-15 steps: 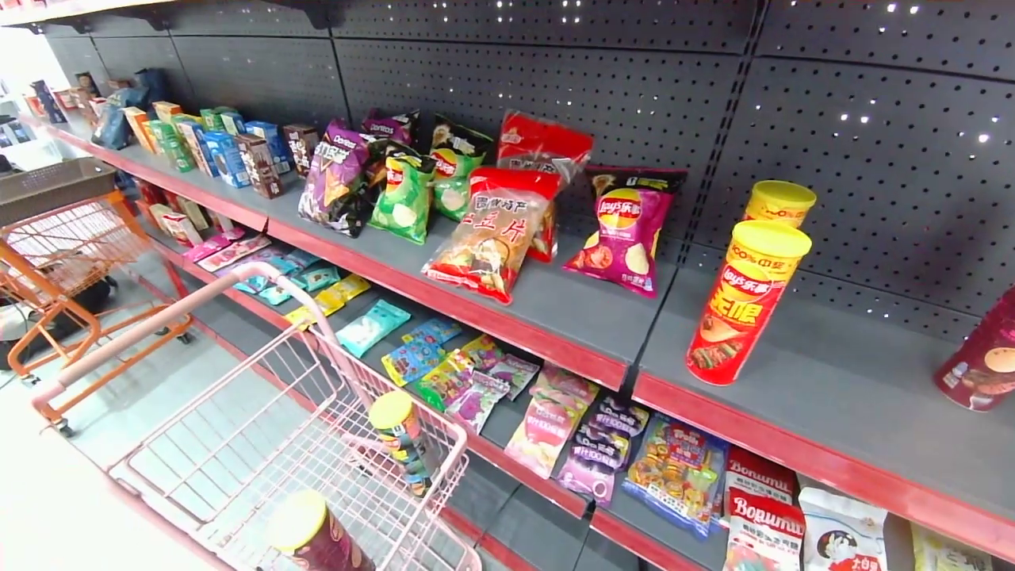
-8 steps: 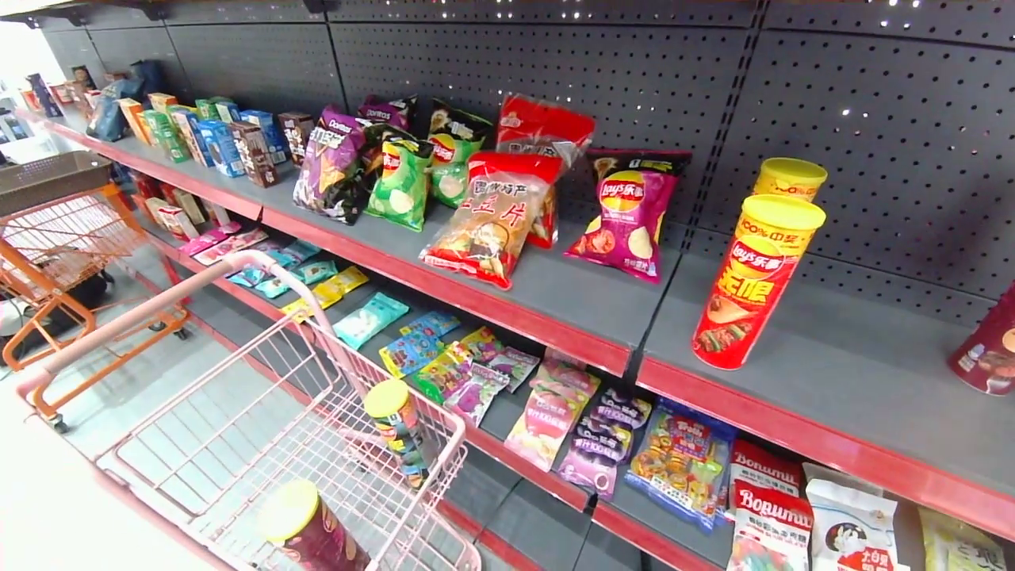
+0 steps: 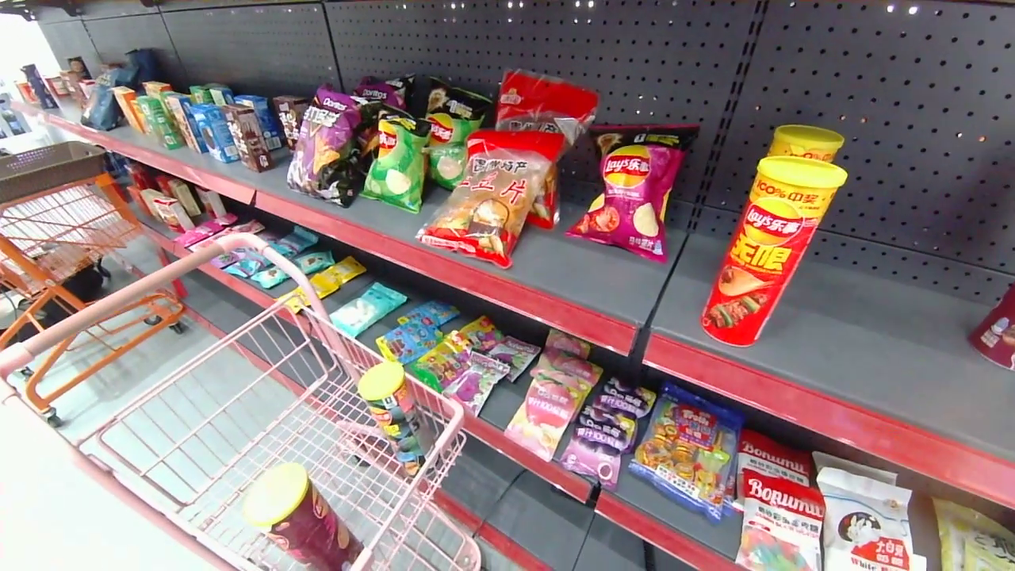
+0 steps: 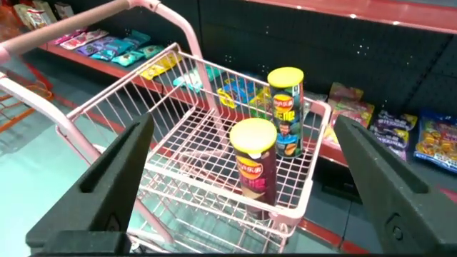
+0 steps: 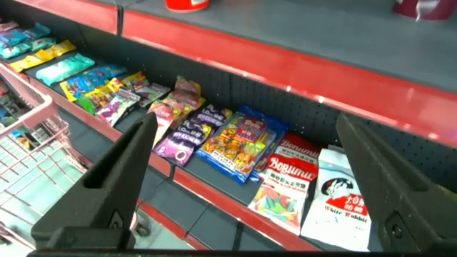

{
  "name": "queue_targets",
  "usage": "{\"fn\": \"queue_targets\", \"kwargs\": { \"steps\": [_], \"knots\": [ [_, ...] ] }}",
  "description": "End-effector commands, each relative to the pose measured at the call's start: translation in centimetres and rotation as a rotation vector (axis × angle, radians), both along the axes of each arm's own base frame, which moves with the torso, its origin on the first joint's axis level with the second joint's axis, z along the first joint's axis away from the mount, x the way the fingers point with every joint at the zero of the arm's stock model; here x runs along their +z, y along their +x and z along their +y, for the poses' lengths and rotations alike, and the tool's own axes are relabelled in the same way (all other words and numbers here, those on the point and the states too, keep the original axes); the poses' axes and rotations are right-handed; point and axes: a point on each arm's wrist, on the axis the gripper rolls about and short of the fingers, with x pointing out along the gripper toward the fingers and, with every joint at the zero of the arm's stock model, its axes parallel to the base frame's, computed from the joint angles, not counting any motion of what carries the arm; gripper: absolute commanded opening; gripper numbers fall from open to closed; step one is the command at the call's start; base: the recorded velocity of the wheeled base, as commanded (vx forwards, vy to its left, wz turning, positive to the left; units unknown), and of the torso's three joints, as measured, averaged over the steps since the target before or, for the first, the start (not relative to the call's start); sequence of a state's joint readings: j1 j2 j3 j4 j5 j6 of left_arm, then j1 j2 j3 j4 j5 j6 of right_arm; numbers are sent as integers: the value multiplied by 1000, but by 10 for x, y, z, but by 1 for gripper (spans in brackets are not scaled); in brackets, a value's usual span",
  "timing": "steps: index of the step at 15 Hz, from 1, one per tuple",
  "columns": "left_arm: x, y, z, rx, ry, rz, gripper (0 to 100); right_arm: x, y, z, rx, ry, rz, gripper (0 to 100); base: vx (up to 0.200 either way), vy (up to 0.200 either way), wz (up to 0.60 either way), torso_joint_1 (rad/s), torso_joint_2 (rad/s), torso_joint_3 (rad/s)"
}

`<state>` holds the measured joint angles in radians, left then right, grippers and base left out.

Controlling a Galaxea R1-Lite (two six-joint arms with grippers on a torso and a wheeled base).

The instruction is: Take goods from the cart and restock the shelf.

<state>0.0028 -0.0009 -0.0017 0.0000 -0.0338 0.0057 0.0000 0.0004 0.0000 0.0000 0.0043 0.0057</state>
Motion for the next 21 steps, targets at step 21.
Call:
{"fn": "queue_targets", "kwargs": {
  "steps": [21],
  "knots": [
    [0, 0, 0, 5, -3, 1, 100, 0, 0, 0, 0, 0, 0, 100, 0, 0, 0, -76, 205, 129]
  ]
}}
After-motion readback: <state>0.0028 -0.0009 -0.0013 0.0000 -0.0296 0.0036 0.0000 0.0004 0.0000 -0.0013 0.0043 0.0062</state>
